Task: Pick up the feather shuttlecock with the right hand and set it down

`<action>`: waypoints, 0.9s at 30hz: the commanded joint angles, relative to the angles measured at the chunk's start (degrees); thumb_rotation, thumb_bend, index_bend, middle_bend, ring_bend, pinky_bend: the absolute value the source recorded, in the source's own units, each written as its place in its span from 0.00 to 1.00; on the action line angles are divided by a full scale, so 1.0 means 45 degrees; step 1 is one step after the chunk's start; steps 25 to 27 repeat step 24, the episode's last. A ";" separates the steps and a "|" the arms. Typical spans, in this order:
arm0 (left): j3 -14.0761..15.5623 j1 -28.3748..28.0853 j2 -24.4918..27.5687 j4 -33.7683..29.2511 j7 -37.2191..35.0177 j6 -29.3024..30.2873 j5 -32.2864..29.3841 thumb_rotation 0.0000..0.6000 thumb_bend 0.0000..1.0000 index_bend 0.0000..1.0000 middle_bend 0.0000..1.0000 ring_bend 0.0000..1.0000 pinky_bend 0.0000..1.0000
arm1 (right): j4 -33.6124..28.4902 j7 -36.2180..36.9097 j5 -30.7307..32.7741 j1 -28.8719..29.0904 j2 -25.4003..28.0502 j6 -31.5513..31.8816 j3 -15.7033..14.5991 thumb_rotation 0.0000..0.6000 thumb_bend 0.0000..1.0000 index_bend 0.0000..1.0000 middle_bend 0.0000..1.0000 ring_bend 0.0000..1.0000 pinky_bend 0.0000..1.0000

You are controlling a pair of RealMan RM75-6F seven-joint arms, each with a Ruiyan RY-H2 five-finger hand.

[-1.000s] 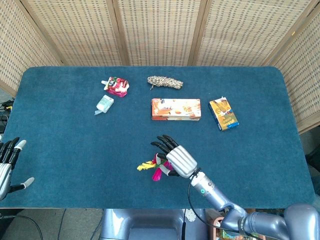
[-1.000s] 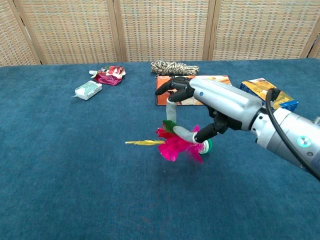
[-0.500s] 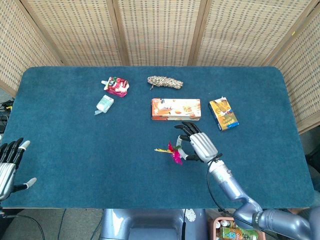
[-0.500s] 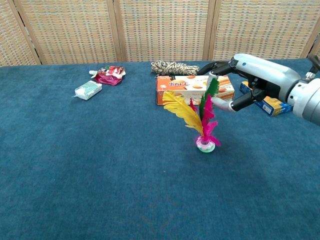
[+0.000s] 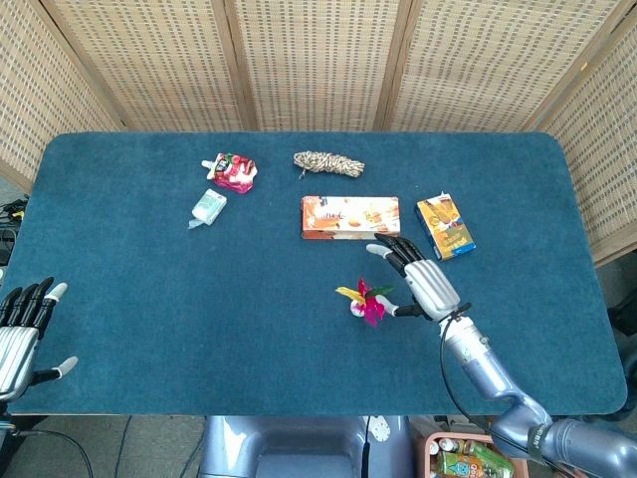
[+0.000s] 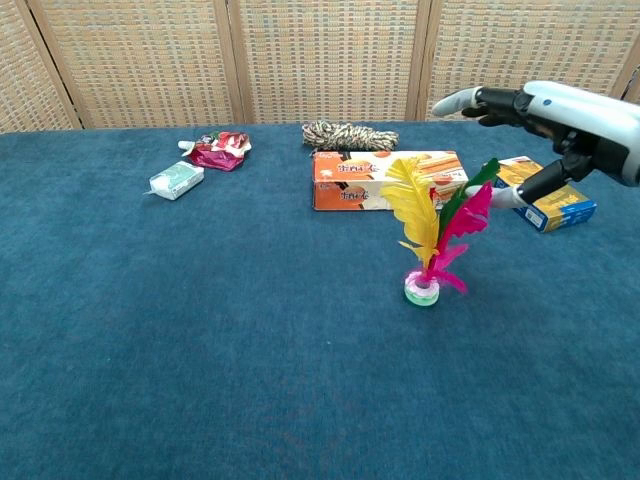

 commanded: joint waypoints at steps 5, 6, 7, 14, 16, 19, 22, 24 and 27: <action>-0.0015 0.0150 0.0145 0.0059 -0.0474 0.0403 0.0205 1.00 0.00 0.00 0.00 0.00 0.00 | -0.0701 -0.1779 -0.2284 -0.1656 0.1499 0.3413 -0.0881 1.00 0.00 0.00 0.00 0.00 0.00; -0.0029 0.0170 0.0144 0.0098 -0.0535 0.0478 0.0238 1.00 0.00 0.00 0.00 0.00 0.00 | -0.0627 -0.2118 -0.2650 -0.1939 0.1562 0.3986 -0.1036 1.00 0.00 0.00 0.00 0.00 0.00; -0.0042 0.0192 0.0138 0.0135 -0.0585 0.0551 0.0267 1.00 0.00 0.00 0.00 0.00 0.00 | -0.0632 -0.2391 -0.2905 -0.2217 0.1637 0.4446 -0.1192 1.00 0.00 0.00 0.00 0.00 0.00; -0.0189 0.0385 -0.0114 0.0448 -0.0364 0.1253 0.0505 1.00 0.00 0.00 0.00 0.00 0.00 | -0.1537 -0.5781 -0.2756 -0.4050 0.2301 0.5743 -0.1941 1.00 0.00 0.00 0.00 0.00 0.00; -0.0168 0.0407 -0.0162 0.0526 -0.0331 0.1298 0.0567 1.00 0.00 0.00 0.00 0.00 0.00 | -0.1982 -0.6920 -0.2511 -0.4553 0.2428 0.5926 -0.2113 1.00 0.00 0.00 0.00 0.00 0.00; -0.0148 0.0430 -0.0150 0.0548 -0.0421 0.1303 0.0580 1.00 0.00 0.00 0.00 0.00 0.00 | -0.2279 -0.7667 -0.2347 -0.4876 0.2498 0.5898 -0.2228 1.00 0.00 0.00 0.00 0.00 0.00; -0.0136 0.0458 -0.0158 0.0576 -0.0406 0.1369 0.0642 1.00 0.00 0.00 0.00 0.00 0.00 | -0.2357 -0.7907 -0.2221 -0.5005 0.2533 0.5765 -0.2289 1.00 0.00 0.00 0.00 0.00 0.00; -0.0112 0.0481 -0.0162 0.0584 -0.0398 0.1406 0.0691 1.00 0.00 0.00 0.00 0.00 0.00 | -0.2397 -0.8036 -0.2124 -0.5074 0.2563 0.5660 -0.2318 1.00 0.00 0.00 0.00 0.00 0.00; -0.0112 0.0481 -0.0162 0.0584 -0.0398 0.1406 0.0691 1.00 0.00 0.00 0.00 0.00 0.00 | -0.2397 -0.8036 -0.2124 -0.5074 0.2563 0.5660 -0.2318 1.00 0.00 0.00 0.00 0.00 0.00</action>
